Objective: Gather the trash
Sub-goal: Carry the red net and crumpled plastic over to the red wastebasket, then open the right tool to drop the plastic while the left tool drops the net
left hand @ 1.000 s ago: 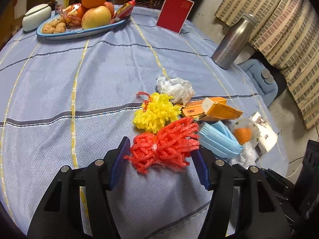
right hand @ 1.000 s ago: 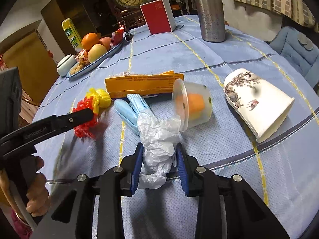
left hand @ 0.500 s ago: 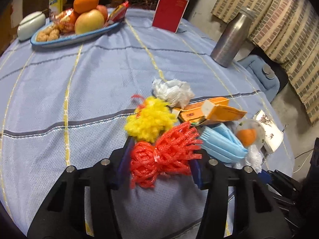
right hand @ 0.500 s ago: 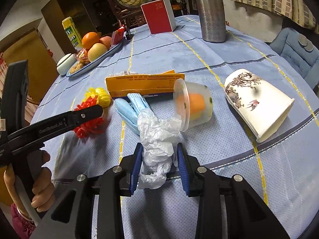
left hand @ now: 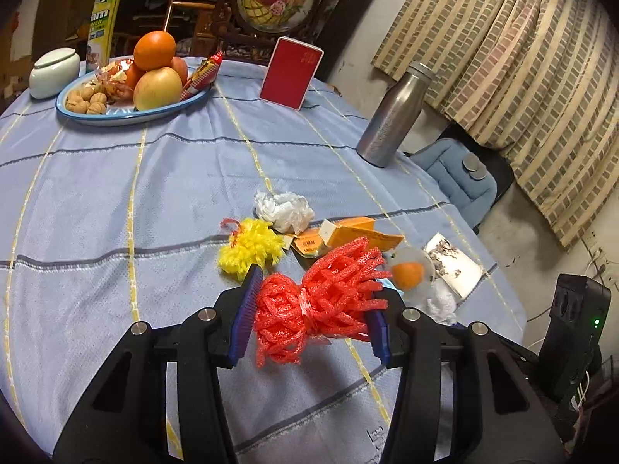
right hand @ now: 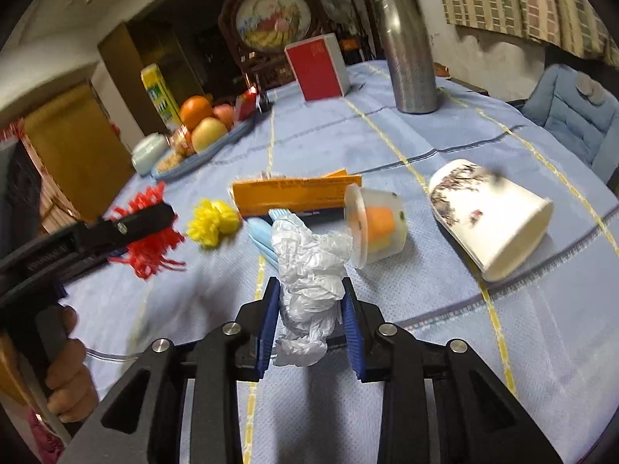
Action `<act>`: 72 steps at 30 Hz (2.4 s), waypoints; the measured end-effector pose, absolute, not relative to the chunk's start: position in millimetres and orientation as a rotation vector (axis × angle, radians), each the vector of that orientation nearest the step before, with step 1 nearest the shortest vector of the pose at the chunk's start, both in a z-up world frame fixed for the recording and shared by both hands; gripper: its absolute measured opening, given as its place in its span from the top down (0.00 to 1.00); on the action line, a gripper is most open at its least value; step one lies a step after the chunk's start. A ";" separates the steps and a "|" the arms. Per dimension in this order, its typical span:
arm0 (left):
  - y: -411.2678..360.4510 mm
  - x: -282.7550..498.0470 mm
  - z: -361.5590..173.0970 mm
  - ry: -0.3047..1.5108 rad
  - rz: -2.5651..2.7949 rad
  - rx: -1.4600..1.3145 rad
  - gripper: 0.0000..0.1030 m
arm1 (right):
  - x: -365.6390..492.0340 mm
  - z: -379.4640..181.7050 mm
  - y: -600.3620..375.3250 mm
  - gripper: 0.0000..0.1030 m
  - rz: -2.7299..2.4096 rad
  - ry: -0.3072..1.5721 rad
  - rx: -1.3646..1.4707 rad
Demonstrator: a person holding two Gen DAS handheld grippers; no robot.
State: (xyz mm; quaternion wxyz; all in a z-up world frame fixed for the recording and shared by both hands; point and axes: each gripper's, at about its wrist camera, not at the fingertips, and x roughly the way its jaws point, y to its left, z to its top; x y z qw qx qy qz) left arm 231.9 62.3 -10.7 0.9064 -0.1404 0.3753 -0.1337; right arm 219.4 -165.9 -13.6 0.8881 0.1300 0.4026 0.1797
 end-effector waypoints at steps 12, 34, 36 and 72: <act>46.0 193.1 -23.1 0.772 -0.360 -0.298 0.52 | 134.1 18.1 -244.6 0.70 0.332 0.694 0.336; -37.7 133.4 -5.4 0.719 -0.566 -0.167 0.52 | 33.7 -37.0 -424.6 0.68 -0.105 0.736 0.368; -53.0 130.4 -3.4 0.723 -0.593 -0.148 0.52 | 28.3 -59.2 -446.4 0.68 -0.155 0.787 0.394; -412.5 98.4 -104.0 1.021 -1.024 0.312 0.17 | -30.3 -94.3 -572.2 0.18 -0.489 0.689 0.579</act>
